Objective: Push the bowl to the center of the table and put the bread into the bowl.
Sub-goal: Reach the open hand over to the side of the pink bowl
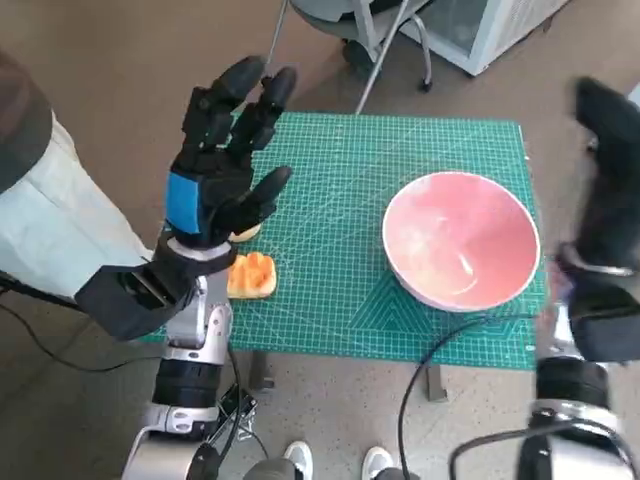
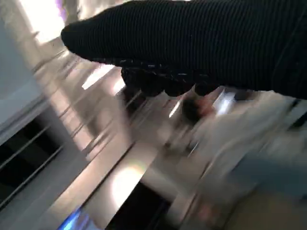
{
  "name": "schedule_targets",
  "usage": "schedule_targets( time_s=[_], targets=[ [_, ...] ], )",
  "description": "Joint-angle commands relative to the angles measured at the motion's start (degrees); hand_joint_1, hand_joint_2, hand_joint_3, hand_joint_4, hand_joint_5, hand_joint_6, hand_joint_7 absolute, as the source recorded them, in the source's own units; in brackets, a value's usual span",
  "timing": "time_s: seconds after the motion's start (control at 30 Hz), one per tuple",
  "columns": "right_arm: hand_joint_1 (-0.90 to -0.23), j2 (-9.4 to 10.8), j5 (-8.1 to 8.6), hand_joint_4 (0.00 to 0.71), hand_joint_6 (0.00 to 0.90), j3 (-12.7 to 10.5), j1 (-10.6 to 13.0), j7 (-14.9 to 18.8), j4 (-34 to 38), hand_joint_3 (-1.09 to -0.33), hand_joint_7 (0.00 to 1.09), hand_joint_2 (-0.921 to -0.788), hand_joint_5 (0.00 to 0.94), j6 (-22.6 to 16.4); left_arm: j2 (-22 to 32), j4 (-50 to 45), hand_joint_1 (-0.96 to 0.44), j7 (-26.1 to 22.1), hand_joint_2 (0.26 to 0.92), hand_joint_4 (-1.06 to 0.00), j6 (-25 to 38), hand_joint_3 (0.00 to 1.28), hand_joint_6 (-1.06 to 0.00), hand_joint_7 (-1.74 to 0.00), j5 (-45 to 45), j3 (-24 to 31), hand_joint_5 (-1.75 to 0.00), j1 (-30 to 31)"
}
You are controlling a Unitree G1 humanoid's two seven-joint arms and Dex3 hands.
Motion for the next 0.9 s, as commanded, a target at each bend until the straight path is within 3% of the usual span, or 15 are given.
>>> schedule_targets(
  time_s=[0.03,0.2,0.3,0.5,0.9],
  targets=[
    [-0.517,-1.94,-2.74,0.303,-0.001,-0.84,3.96,-5.98,6.72,-0.804,0.80,-0.921,0.000,0.76,-0.05,-0.73,-0.33,0.16,0.921,-0.40,-0.44,0.28,-0.19,-0.52,0.17,0.24,0.00,1.27],
    [-0.490,-3.10,-5.36,0.292,-0.001,0.43,5.70,-11.45,12.38,-0.838,0.77,-0.921,0.001,2.33,-0.13,-0.47,-0.33,-0.06,0.921,-0.39,-0.62,0.28,-0.18,-0.45,-0.04,0.40,0.00,1.72],
    [-0.475,-3.09,-5.50,0.283,-0.001,1.06,6.05,-13.07,14.77,-0.852,0.74,-0.921,0.001,3.51,-0.17,-0.49,-0.33,-0.14,0.921,-0.38,-0.60,0.28,-0.18,-0.41,-0.04,0.43,0.00,2.00],
    [-0.455,-0.76,-3.06,0.280,0.050,0.69,6.73,-12.05,19.70,-0.858,0.61,-0.921,0.001,8.10,0.11,-0.18,-0.36,-0.08,0.921,-0.36,-0.24,0.28,-0.14,-0.34,0.46,0.40,0.00,2.48],
    [-0.508,6.40,1.13,0.301,0.086,-0.29,4.88,-9.73,22.26,-0.853,0.56,-0.921,0.010,15.01,2.45,-1.38,-0.43,0.13,0.921,-0.34,0.53,0.27,-0.11,-0.22,1.33,0.86,0.00,3.77]
  ],
)
